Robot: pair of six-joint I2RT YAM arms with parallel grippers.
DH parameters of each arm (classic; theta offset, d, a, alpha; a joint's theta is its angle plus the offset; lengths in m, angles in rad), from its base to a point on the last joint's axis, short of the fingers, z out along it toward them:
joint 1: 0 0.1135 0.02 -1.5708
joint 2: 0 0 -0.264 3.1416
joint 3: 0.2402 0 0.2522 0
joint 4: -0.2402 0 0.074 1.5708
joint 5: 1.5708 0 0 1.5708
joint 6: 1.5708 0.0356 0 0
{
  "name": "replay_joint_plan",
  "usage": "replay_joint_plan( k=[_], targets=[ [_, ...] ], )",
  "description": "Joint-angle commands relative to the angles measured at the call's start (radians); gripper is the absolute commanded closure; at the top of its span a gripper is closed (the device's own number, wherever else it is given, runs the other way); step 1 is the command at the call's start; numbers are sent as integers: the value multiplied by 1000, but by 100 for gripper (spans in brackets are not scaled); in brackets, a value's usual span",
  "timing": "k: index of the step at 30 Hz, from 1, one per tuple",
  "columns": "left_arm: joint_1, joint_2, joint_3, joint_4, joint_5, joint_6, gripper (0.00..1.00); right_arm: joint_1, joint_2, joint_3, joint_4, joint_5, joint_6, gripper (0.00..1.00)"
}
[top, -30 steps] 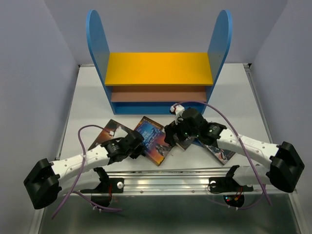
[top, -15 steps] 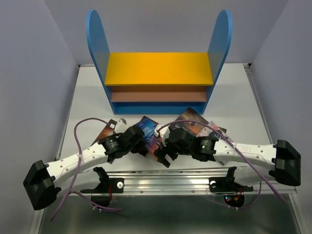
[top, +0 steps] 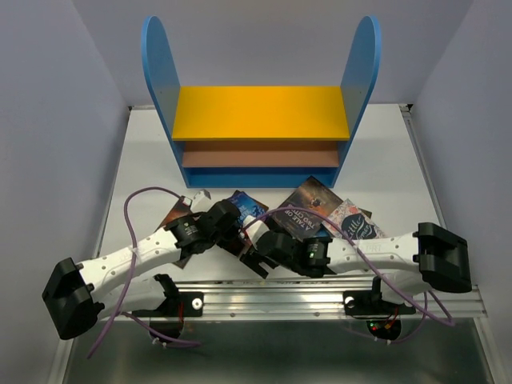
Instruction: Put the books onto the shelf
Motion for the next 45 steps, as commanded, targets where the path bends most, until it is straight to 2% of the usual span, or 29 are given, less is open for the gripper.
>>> replay_joint_plan(
  k=[1, 6, 7, 11, 12, 14, 15, 19, 20, 21, 22, 23, 25, 29, 33, 35, 36, 45],
  targets=[
    [-3, 1, 77, 54, -36, -9, 100, 20, 23, 2, 108, 112, -24, 0],
    [-5, -2, 89, 49, -34, -11, 100, 29, 64, -3, 127, 223, -27, 8],
    [-5, -2, 89, 51, -34, -12, 100, 29, 73, -21, 146, 238, -33, 16],
    [-5, 1, 84, 56, -30, -19, 100, 29, 84, -47, 201, 303, -46, 32],
    [-5, 3, 86, 59, -30, -19, 100, 29, 83, -50, 210, 330, -49, 42],
    [-5, 8, 90, 60, -30, -16, 100, 29, 67, -58, 224, 329, -56, 50],
    [-3, 9, 92, 66, -28, -9, 100, 29, 61, -61, 227, 323, -56, 58],
    [-5, 23, 109, 56, -24, -5, 100, 29, 29, -73, 244, 288, -56, 69],
    [-5, 27, 113, 49, -24, -5, 97, 29, 23, -73, 243, 284, -49, 72],
    [-3, 38, 123, 42, -22, -6, 84, 29, 18, -75, 244, 271, -49, 75],
    [-3, 44, 124, 33, -19, -8, 74, 29, 7, -79, 244, 265, -47, 77],
    [-5, 47, 123, 33, -17, -11, 58, 29, 3, -79, 246, 261, -44, 79],
    [-5, 57, 120, 48, -14, -12, 50, 29, -5, -83, 246, 246, -50, 83],
    [-3, 83, 126, 62, -25, -23, 33, 29, -26, -83, 246, 234, -50, 83],
    [-3, 136, 135, 72, -28, -29, 33, 29, -37, -84, 246, 231, -55, 84],
    [-5, 155, 135, 80, -21, -31, 34, 29, -37, -81, 246, 231, -47, 90],
    [-3, 172, 138, 79, -13, -32, 34, 29, -36, -79, 246, 238, -44, 99],
    [-3, 138, 101, 60, -16, -83, 33, 29, -52, -64, 244, 312, -18, 99]
  ],
)
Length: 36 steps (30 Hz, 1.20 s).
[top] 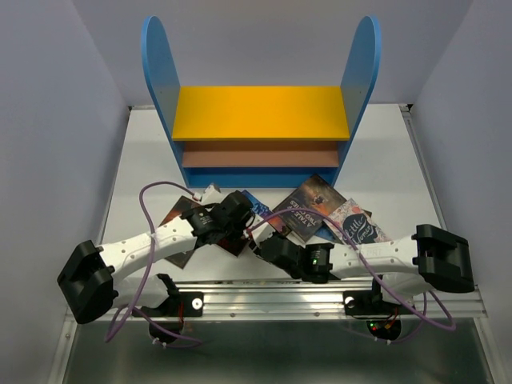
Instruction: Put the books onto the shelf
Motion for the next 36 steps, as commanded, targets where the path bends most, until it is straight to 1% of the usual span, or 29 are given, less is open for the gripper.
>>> replay_joint_plan(
  k=[1, 9, 13, 15, 16, 17, 18, 19, 21, 22, 24, 25, 26, 27, 29, 30, 32, 33, 36],
  targets=[
    [-4, -42, -3, 11, -29, -43, 32, -2, -65, 21, 55, 58, 32, 99],
    [-4, -3, 5, -8, -55, -64, 34, -2, -120, 30, 55, 11, 34, 99],
    [-4, 20, -1, 24, -59, -70, 41, -2, -116, 36, 54, 5, 20, 99],
    [-1, 38, 5, 32, -59, -70, 58, -2, -113, 34, 54, -1, 21, 99],
    [2, 44, 8, 35, -58, -70, 61, -2, -114, 33, 52, -5, 23, 99],
    [3, 49, 11, 37, -58, -63, 69, -2, -116, 33, 51, -6, 21, 99],
    [6, 58, 14, 34, -56, -61, 75, -2, -119, 30, 48, -9, 24, 99],
    [11, 61, 14, 37, -56, -61, 84, -2, -120, 28, 48, -8, 27, 99],
    [13, 61, 10, 35, -58, -66, 97, -2, -126, 27, 43, -9, 30, 99],
    [14, 58, 7, 38, -59, -67, 100, -2, -130, 24, 43, -11, 32, 99],
    [14, 41, 5, 44, -70, -59, 100, -2, -137, 25, 25, -32, 33, 99],
    [14, 35, 4, 47, -78, -55, 100, -2, -139, 28, 9, -38, 43, 75],
    [13, 26, 5, 47, -90, -52, 100, -2, -142, 43, -9, -43, 65, 46],
    [14, 5, 17, 47, -104, -43, 100, -2, -143, 54, -59, -60, 82, 26],
    [13, -20, 34, 46, -151, -15, 100, -2, -165, 83, -132, -67, 142, 0],
    [13, -34, 57, 50, -166, 5, 100, -2, -165, 88, -162, -77, 156, 0],
    [13, -66, 85, 49, -216, 63, 100, -2, -215, 94, -241, -103, 188, 0],
    [8, -84, 114, 41, -246, 94, 100, -2, -269, 96, -291, -127, 198, 0],
    [8, -127, 155, 32, -282, 135, 100, -2, -367, 76, -359, -176, 230, 0]
  ],
)
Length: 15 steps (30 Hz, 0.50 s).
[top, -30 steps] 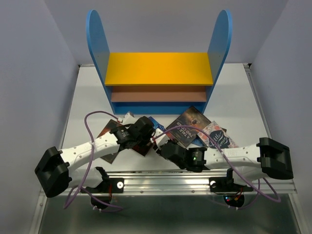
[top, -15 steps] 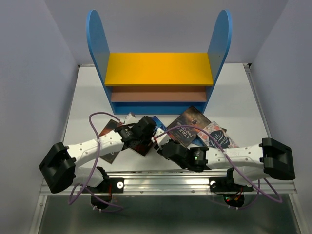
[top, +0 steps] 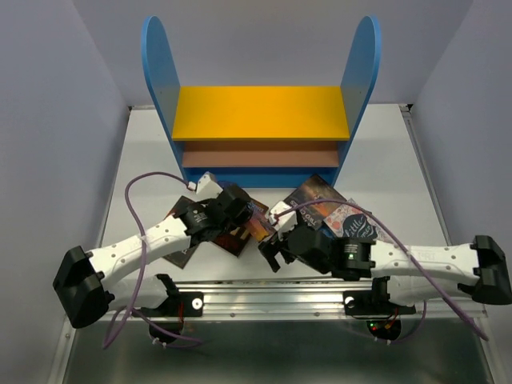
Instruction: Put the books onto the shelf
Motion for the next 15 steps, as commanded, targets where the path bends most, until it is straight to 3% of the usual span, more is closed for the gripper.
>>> replay_joint_plan(
  k=[1, 5, 7, 10, 15],
  targets=[
    [0, -114, 124, 46, -171, 102, 100, 3, -183, 25, -129, -61, 88, 0],
    [-14, -206, 128, 168, -134, 261, 100, 3, -312, -9, -184, 37, 177, 0],
    [-16, -281, 101, 295, -45, 372, 100, 3, -331, -9, -225, 123, 188, 0],
    [-17, -371, 88, 407, 65, 493, 100, 3, -311, -1, -268, 299, 257, 0],
    [-20, -447, 199, 425, 179, 682, 100, 3, -231, 14, -311, 452, 341, 0]
  ],
)
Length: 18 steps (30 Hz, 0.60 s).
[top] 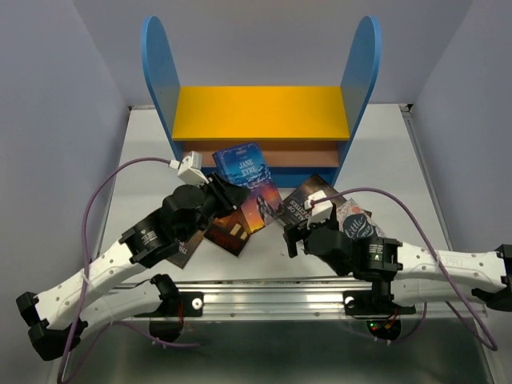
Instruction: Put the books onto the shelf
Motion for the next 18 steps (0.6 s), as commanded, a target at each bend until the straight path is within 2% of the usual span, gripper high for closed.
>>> replay_joint_plan(
  k=[1, 6, 8, 11, 12, 16, 18],
  targets=[
    [-4, -71, 164, 246, 110, 233, 100, 3, 43, 16, -70, 210, 107, 0],
    [-6, -6, 296, 275, 101, 345, 100, -6, -6, -6, -70, 263, 184, 0],
    [-6, 90, 404, 286, 2, 375, 100, -6, -23, -15, -72, 254, 190, 0],
    [-4, 170, 466, 362, -92, 409, 100, -6, -6, -15, -72, 241, 198, 0],
    [-4, 228, 506, 384, -176, 431, 100, -6, 5, -10, -72, 240, 196, 0],
    [45, 371, 604, 457, -328, 389, 100, -16, 51, 13, -73, 235, 192, 0],
    [107, 434, 636, 470, -307, 289, 100, -25, 68, 28, -73, 238, 183, 0]
  ],
)
